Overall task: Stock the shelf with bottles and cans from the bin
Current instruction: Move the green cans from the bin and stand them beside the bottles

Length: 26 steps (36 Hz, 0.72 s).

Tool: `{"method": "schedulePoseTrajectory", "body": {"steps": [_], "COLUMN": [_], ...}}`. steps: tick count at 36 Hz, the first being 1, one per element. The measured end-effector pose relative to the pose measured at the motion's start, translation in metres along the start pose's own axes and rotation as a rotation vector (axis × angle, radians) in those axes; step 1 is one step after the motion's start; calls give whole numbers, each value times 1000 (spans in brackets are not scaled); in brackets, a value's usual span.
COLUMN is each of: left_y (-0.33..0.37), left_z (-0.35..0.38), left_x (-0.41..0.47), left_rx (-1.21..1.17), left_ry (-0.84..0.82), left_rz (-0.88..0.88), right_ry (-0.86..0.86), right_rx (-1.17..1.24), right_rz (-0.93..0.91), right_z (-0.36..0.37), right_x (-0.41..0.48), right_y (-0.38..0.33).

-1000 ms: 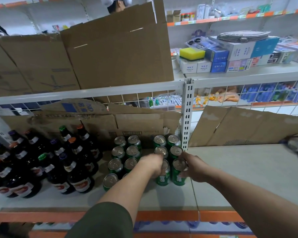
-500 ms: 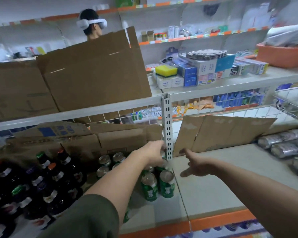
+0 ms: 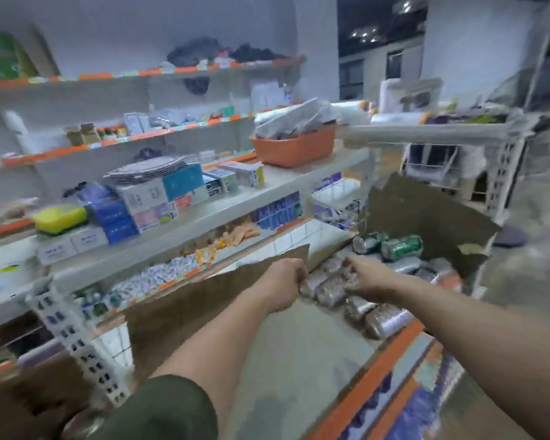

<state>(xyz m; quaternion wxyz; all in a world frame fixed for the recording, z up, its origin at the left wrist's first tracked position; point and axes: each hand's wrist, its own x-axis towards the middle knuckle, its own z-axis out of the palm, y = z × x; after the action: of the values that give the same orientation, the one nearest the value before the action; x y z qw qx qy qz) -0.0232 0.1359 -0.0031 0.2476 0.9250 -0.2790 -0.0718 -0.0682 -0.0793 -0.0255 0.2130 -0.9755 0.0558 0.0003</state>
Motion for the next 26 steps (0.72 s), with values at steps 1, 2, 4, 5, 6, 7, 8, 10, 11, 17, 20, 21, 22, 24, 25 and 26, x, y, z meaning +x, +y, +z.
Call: {"method": "schedulePoseTrajectory", "body": {"steps": [1,2,4,5,6,7,8,10,11,17,20,21,22,24,25,26], "left_y": [13,25,49,60,71,80,88,100,104,102,94,91,88,82,80,78], "left_z": [13,24,45,55,65,74,83,100,108,152,164,168,170,174,175,176], "left_x": [25,50,102,126,149,171,192,232,251,333,357,363,367,373,375,375], "left_rx": [18,45,88,90,82,67,45,3,-3,43,132,168,189,190,182,178], "left_ry": [-27,-57,-93,-95,-88,-78,-63,-50,-51,-130,-133,-129,-129,-138,-141,-144], "left_rz": [3,6,22,22,19,13,5,-14,-16,-90,-150,-162,-172,-182,-184,-185], "right_ry": [13,22,53,60,56,49,32,-1,-12,-98,-170,-190,-202,-208,-197,-185], "right_rx": [-2,3,16,2,-16,-28,-38,-54,-61,-196,-213,-207,-204,-196,-198,-208], "right_rz": [19,41,71,84,107,130,148,168,176,123,95,86,80,77,71,64], "right_z": [-7,-15,-30,-37,-44,-49,-54,-59,-60,-48,-39,-36,-34,-32,-32,-32], "right_x": [10,20,43,54,65,76,86,108,120,176,196,201,205,211,214,217], "right_y": [26,50,98,121,143,165,184,219,234,298,313,315,316,318,318,318]}}
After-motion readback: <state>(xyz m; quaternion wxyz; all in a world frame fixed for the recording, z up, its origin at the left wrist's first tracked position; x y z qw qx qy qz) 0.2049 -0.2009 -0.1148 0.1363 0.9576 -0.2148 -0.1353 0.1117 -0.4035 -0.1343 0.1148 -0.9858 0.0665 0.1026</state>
